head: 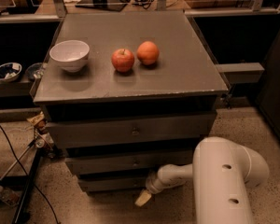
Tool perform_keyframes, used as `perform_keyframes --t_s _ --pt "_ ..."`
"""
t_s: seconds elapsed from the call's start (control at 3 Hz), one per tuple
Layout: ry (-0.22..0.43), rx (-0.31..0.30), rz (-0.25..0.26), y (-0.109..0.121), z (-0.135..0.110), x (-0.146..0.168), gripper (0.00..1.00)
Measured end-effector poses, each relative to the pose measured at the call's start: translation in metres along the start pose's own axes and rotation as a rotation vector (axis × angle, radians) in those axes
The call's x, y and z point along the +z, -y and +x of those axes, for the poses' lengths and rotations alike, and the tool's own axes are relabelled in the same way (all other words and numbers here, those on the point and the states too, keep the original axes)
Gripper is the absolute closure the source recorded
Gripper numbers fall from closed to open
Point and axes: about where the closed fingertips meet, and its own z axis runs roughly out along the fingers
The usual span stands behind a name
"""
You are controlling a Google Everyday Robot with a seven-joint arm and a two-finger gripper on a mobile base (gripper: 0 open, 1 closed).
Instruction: Open bottom drawer
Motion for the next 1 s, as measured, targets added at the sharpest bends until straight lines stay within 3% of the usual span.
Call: perform_keyframes --t_s 1.0 --pt "0.004 0.004 -0.021 -0.0087 -0.0009 -0.0067 0.0"
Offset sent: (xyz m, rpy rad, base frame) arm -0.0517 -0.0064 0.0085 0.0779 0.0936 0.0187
